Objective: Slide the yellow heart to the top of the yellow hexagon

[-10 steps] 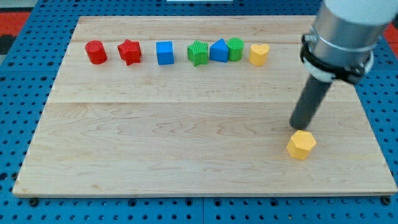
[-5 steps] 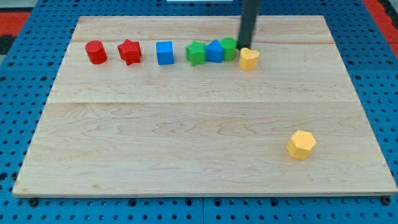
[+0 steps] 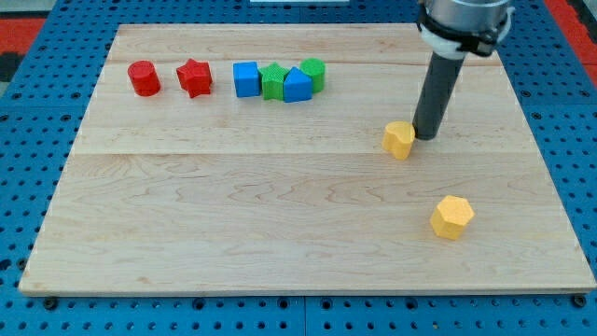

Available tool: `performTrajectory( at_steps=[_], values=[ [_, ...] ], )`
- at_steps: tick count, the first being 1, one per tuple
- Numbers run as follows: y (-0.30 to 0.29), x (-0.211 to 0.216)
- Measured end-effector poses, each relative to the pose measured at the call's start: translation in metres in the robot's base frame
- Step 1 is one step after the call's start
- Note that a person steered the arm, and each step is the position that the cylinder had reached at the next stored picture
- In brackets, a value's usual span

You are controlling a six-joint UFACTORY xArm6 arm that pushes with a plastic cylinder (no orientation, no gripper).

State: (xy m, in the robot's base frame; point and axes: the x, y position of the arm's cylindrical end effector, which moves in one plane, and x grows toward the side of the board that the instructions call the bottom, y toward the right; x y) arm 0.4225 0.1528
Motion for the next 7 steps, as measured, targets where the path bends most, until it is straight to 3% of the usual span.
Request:
performTrajectory(
  at_steps=[1,3,4,5,7],
  values=[
    [-0.023,-0.049],
    [-0.031,0.014],
    [-0.092,0.008],
    [-0.074,0.036],
    [-0.028,0.034]
  ],
)
